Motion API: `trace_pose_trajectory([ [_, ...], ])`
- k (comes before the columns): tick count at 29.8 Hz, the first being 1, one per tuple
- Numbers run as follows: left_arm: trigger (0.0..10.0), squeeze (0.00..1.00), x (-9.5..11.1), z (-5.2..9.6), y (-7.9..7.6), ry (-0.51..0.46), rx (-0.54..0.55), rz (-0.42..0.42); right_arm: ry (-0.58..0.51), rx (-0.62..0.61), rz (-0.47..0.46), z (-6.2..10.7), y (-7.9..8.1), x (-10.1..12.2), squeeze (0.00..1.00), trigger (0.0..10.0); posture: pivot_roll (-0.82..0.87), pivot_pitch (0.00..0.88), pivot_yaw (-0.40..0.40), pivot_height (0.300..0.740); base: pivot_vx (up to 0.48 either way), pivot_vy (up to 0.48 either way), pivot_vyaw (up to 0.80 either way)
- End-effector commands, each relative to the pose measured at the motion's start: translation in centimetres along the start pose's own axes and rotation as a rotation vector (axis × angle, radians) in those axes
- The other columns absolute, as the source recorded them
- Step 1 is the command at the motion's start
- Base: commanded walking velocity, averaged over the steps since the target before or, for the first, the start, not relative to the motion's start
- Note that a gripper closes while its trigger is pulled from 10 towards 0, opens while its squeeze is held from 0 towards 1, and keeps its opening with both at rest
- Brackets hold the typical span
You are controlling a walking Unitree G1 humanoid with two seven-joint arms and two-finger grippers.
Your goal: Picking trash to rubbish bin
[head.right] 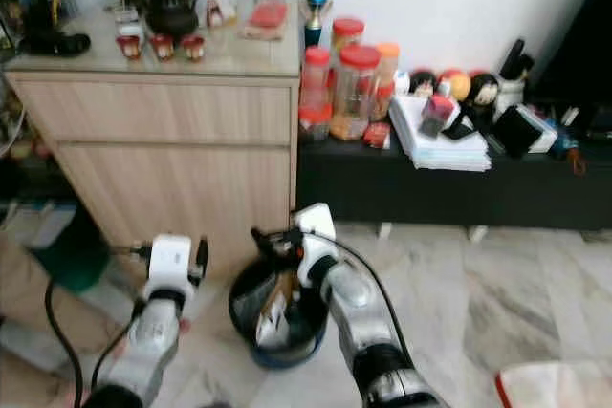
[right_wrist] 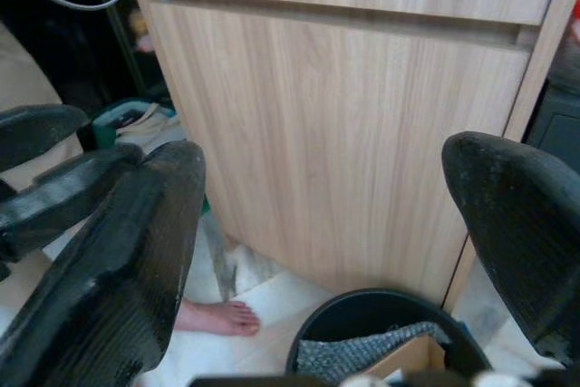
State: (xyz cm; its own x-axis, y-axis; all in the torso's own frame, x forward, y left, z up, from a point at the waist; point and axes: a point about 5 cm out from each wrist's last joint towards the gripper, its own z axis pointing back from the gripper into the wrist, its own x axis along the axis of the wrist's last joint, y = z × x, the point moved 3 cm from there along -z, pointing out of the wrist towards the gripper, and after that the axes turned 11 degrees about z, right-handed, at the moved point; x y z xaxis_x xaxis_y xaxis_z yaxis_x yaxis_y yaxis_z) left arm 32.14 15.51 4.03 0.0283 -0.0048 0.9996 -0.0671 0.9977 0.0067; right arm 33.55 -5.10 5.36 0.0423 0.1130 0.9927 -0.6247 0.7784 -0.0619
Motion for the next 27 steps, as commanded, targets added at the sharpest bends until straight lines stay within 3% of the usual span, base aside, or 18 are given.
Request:
trace_pose_trajectory([
  [1,10.0,0.00,0.6,-0.3,-0.4,-0.017,-0.003,0.008,0.002,-0.012,0.000,0.1,-0.5,0.0,0.00,10.0,0.02,0.063,-0.045,0.740,0.000,0.000,0.00],
  [19,10.0,0.00,0.6,-0.3,-0.2,-0.020,0.014,0.004,0.012,-0.013,-0.007,0.0,-0.6,-0.1,0.00,10.0,0.02,0.077,-0.059,0.740,0.000,0.000,0.00],
  [27,10.0,0.00,-1.1,0.3,1.1,0.044,0.045,-0.019,0.147,-0.113,-0.050,1.9,-1.9,-3.5,0.00,10.0,0.02,0.075,-0.060,0.740,0.000,0.000,0.00],
])
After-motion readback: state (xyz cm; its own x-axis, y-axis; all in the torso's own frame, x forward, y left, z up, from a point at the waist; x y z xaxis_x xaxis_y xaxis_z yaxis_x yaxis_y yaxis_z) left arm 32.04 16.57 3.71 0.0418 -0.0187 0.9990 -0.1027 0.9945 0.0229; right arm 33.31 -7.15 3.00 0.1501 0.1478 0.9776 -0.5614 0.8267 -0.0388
